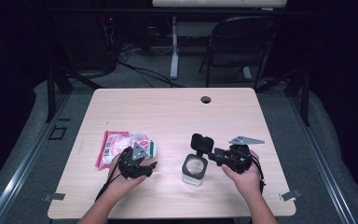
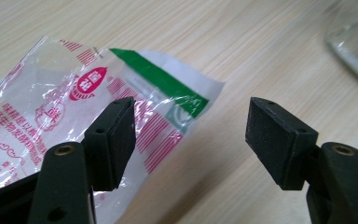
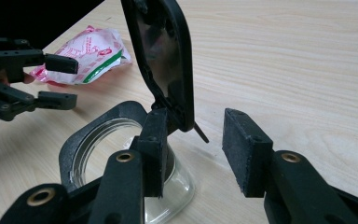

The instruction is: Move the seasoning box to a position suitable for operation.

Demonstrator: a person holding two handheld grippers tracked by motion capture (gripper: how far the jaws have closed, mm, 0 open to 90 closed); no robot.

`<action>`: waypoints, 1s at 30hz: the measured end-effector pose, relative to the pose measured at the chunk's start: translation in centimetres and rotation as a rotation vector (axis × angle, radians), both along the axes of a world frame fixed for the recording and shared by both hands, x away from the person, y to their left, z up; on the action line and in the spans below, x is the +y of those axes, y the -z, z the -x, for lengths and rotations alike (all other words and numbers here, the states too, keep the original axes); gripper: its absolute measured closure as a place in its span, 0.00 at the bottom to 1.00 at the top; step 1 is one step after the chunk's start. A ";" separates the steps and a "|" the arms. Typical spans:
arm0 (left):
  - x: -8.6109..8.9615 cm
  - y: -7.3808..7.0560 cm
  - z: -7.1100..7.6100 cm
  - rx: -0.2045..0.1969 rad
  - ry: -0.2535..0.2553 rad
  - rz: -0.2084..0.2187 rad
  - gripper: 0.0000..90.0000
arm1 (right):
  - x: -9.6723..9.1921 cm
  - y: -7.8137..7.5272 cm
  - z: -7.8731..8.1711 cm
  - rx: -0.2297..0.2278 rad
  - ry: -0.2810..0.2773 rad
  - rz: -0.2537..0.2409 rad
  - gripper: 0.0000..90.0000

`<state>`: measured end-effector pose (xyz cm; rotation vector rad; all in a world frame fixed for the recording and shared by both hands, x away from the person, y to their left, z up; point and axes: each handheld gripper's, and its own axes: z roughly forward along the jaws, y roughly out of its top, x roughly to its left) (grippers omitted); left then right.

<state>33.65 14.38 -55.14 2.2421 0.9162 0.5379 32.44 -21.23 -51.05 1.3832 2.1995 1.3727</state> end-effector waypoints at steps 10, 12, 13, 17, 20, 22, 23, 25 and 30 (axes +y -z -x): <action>0.2 1.3 -0.9 -0.041 -0.043 -0.055 0.39 | -0.7 0.0 0.7 -0.011 0.019 -0.011 0.66; 0.5 1.5 -1.2 -0.044 -0.056 -0.063 0.40 | -0.8 0.0 0.8 -0.016 0.024 -0.009 0.66; 0.6 1.5 -1.3 -0.045 -0.062 -0.065 0.40 | -0.9 0.0 0.8 -0.015 0.027 -0.011 0.66; 1.3 1.8 -1.6 -0.045 -0.081 -0.049 0.42 | -1.0 0.0 0.9 -0.015 0.028 -0.009 0.66; 1.6 1.8 -1.7 -0.052 -0.079 -0.040 0.46 | -1.1 0.0 0.9 -0.017 0.029 -0.009 0.66; 1.7 1.7 -1.6 -0.059 -0.070 -0.032 0.51 | -1.1 0.0 0.9 -0.018 0.030 -0.009 0.66; 1.7 1.6 -1.6 -0.061 -0.068 -0.028 0.53 | -1.1 0.0 0.9 -0.018 0.030 -0.009 0.66; 1.9 1.5 -1.6 -0.058 -0.065 -0.006 0.58 | -1.1 0.0 0.9 -0.017 0.029 -0.009 0.66; 2.6 0.9 -1.8 -0.035 -0.073 0.052 0.71 | -1.1 0.0 0.9 -0.017 0.032 -0.013 0.66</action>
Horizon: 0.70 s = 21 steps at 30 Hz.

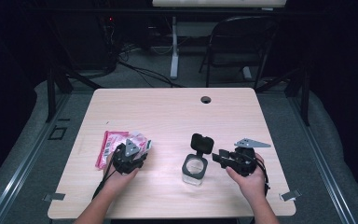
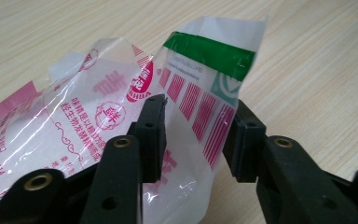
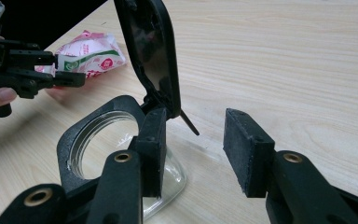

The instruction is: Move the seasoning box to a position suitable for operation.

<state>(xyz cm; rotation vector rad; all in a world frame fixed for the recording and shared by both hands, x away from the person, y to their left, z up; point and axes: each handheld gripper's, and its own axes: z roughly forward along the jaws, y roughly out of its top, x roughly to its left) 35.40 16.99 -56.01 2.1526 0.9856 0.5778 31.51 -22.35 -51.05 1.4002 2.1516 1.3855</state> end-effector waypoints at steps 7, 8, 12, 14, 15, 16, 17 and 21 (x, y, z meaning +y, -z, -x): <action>1.0 -0.7 -0.2 0.005 -0.031 0.077 0.93 | 0.0 0.0 0.0 -0.001 0.001 0.002 0.66; 1.1 -0.8 -0.2 0.004 -0.032 0.089 0.96 | 0.0 0.0 0.0 -0.001 0.001 0.002 0.66; 1.9 -1.1 -0.4 0.024 -0.038 0.139 1.00 | 0.0 0.0 0.0 0.000 -0.001 0.008 0.66; 2.1 -1.0 -0.6 0.035 -0.044 0.153 0.99 | 0.0 0.0 0.0 0.000 -0.001 0.007 0.66; 2.2 -0.9 -0.7 0.038 -0.051 0.157 0.99 | 0.0 0.0 0.0 0.000 -0.001 0.007 0.66; 2.2 -0.8 -0.7 0.040 -0.059 0.157 0.97 | 0.0 0.0 0.0 0.000 -0.001 0.006 0.66; 2.2 -0.7 -0.8 0.043 -0.060 0.153 0.95 | 0.0 0.0 0.0 0.001 -0.001 0.006 0.66; 2.2 -0.1 -1.0 0.061 -0.063 0.148 0.88 | 0.0 0.0 0.0 0.002 0.000 0.010 0.65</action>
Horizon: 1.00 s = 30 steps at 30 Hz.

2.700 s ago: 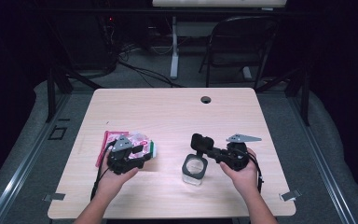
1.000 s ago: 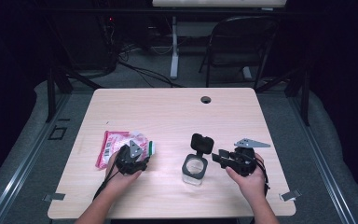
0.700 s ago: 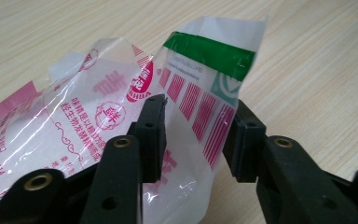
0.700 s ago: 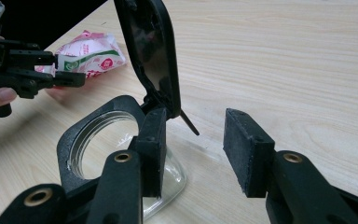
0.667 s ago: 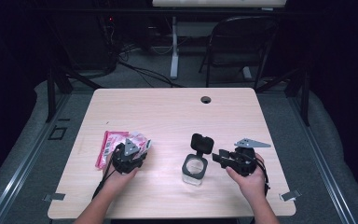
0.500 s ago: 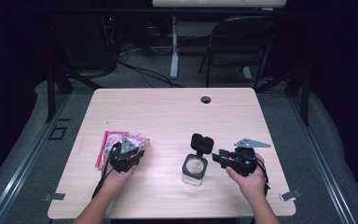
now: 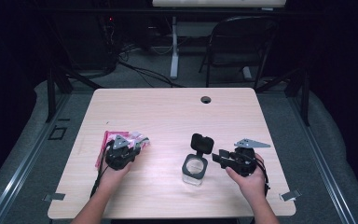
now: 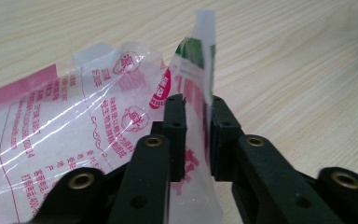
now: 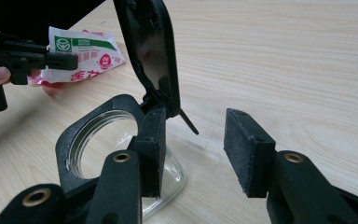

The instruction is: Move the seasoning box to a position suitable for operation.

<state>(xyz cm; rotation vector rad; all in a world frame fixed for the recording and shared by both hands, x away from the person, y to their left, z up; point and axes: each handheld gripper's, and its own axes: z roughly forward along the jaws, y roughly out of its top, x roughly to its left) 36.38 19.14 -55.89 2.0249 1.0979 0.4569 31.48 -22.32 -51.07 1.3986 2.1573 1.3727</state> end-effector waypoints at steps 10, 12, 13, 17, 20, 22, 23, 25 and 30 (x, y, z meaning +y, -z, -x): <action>-0.9 1.4 -0.3 0.030 0.015 -0.075 0.80 | 0.1 0.1 0.0 -0.004 0.000 -0.006 0.65; -1.1 1.5 -0.3 0.023 0.012 -0.091 0.81 | 0.1 0.2 0.0 -0.002 -0.002 -0.006 0.65; -1.1 1.5 -0.3 0.022 0.013 -0.093 0.82 | 0.1 0.2 0.0 0.000 -0.002 -0.007 0.65; -1.1 1.4 -0.3 0.015 0.018 -0.095 0.90 | 0.1 0.2 0.0 -0.002 0.000 -0.007 0.65; -1.0 1.2 -0.2 0.012 0.023 -0.086 0.95 | 0.0 0.1 0.1 -0.002 0.000 -0.003 0.65; -0.9 0.8 -0.2 0.017 0.018 -0.052 0.97 | -0.1 0.0 0.1 -0.004 0.004 -0.005 0.65; -0.7 0.6 -0.2 0.014 0.015 -0.044 0.98 | -0.1 0.0 0.1 -0.003 0.000 -0.008 0.65; -0.4 0.2 -0.2 0.016 0.003 -0.019 0.99 | -0.1 -0.3 0.2 -0.005 0.003 -0.021 0.65; 0.2 -1.2 0.0 -0.001 -0.015 -0.010 1.00 | 0.1 -1.1 0.6 -0.037 -0.008 0.000 0.65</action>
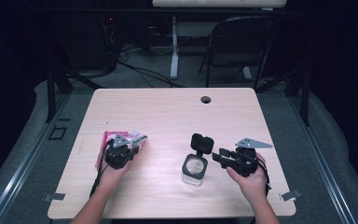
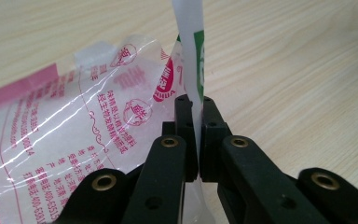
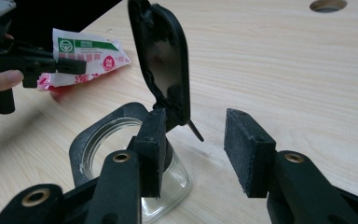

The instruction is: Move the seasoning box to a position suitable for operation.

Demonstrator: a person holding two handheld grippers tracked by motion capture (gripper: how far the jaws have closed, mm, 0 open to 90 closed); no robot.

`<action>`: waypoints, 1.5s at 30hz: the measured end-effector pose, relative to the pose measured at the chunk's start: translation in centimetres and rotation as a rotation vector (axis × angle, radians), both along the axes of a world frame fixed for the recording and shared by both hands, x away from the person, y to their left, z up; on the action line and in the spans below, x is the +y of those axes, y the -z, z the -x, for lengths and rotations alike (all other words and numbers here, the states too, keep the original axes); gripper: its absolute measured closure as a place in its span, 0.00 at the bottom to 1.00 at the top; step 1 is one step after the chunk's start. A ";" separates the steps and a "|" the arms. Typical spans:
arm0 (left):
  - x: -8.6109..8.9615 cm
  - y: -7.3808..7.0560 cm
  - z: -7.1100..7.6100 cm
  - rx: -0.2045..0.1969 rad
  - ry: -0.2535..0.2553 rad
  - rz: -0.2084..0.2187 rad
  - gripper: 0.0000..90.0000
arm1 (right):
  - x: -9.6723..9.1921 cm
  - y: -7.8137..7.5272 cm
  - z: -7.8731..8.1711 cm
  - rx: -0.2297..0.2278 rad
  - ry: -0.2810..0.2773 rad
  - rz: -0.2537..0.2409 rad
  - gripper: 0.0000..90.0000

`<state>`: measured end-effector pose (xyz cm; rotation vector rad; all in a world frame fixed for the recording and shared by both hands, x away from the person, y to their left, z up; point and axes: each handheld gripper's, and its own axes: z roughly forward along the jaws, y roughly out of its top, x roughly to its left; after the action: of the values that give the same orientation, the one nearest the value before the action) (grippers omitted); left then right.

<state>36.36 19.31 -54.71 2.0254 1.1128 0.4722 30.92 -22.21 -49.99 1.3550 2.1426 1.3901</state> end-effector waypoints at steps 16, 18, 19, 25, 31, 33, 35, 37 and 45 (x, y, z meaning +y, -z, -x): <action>2.8 -3.8 0.8 -0.073 -0.046 0.024 1.00 | 1.6 -1.1 0.5 -0.038 -0.052 0.019 0.67; 3.2 -4.2 1.0 -0.082 -0.054 0.026 1.00 | 1.7 -1.2 0.4 -0.039 -0.054 0.018 0.67; 3.4 -4.4 1.0 -0.086 -0.059 0.025 1.00 | 1.8 -1.2 0.4 -0.041 -0.056 0.014 0.67; 5.0 -6.8 2.1 -0.174 -0.092 0.027 1.00 | 2.2 -1.4 0.4 -0.058 -0.067 0.004 0.67; 5.7 -10.3 4.0 -0.274 -0.132 0.038 1.00 | 2.7 -1.3 0.3 -0.056 -0.085 0.006 0.67; 5.7 -11.1 4.4 -0.285 -0.126 0.062 1.00 | 2.7 -1.3 0.3 -0.056 -0.086 0.014 0.67; 5.7 -11.6 4.7 -0.294 -0.119 0.086 1.00 | 2.7 -1.3 0.3 -0.054 -0.088 0.011 0.67; 5.5 -12.0 5.0 -0.299 -0.094 0.112 1.00 | 2.8 -1.3 0.3 -0.056 -0.086 0.007 0.67; 4.4 -12.1 5.1 -0.291 -0.046 0.119 1.00 | 2.8 -1.3 0.3 -0.058 -0.088 0.003 0.67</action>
<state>31.26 23.76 -42.61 1.7652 0.9858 0.6834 30.57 -19.45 -48.73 1.2181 2.1898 1.4395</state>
